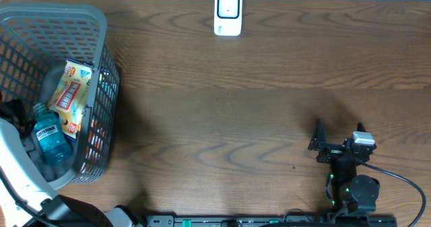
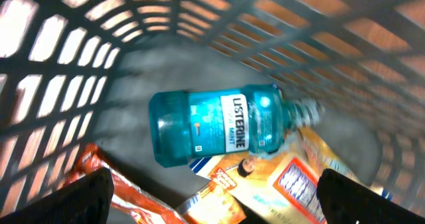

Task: Scan the item barcode
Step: 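Grasp the teal Listerine bottle in the basket with the left gripper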

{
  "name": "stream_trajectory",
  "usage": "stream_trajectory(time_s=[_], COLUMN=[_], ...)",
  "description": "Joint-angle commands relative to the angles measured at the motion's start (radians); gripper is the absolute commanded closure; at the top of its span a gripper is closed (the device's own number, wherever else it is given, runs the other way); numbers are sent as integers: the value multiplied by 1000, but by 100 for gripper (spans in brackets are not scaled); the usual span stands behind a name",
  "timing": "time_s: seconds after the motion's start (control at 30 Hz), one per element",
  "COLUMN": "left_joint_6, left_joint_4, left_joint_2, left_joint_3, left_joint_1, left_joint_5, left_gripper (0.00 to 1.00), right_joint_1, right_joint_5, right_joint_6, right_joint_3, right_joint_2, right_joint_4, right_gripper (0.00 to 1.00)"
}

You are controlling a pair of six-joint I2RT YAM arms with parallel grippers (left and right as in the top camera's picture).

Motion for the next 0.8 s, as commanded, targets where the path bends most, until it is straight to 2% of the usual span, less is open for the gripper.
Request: stream_trajectory(time_s=[0.0,0.13,0.33,0.6,0.77], left_joint_6=[285,506,693,803,810], left_joint_4=[21,23,34,45,59], left_joint_2=[8,12,69,242,346], left_joint_3=[26,24,2,0,0], left_joint_1=[4,4,4,4,4], left_joint_5=[27,23,24,24,30], left_gripper=[2,2,2,2,2], right_joint_1=[-2,-2,-2,-2,-2], right_joint_5=[2,2,2,2,2], right_joint_6=[14,14,14,14,15], right_joint_3=[-1,-1,-1,-1,-1], right_joint_2=[-4,-4,-4,-4,-4], right_joint_4=[-3,-3,-3,-3,-3], right_gripper=[1,1,1,1,1])
